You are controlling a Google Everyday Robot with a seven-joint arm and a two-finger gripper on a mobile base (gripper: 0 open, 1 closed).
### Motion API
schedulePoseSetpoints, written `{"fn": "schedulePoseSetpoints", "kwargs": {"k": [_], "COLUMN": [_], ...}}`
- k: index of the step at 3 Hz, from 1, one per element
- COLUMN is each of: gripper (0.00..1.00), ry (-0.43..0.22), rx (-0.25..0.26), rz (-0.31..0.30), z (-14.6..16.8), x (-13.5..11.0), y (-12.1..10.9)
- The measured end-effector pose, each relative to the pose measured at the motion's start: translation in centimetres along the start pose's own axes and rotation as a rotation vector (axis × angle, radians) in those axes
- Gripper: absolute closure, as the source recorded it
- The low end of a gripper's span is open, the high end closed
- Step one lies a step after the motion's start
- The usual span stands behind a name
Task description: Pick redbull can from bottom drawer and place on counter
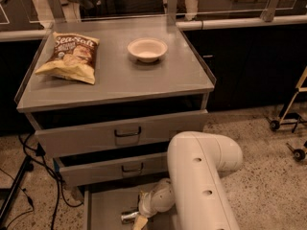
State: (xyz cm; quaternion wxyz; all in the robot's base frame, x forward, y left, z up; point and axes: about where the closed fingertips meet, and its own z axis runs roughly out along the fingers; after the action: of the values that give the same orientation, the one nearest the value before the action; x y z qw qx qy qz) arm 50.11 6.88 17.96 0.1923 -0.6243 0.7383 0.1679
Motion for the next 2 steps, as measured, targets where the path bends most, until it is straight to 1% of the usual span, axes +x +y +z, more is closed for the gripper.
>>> {"fn": "schedulePoseSetpoints", "kwargs": {"k": [1, 2], "gripper": [0.0, 0.0], "ry": [-0.009, -0.016], "rx": [0.005, 0.006], "rz": [0.032, 0.045], "z": [0.88, 1.68], "x": [0.43, 0.6], "y": [-0.22, -0.25]}}
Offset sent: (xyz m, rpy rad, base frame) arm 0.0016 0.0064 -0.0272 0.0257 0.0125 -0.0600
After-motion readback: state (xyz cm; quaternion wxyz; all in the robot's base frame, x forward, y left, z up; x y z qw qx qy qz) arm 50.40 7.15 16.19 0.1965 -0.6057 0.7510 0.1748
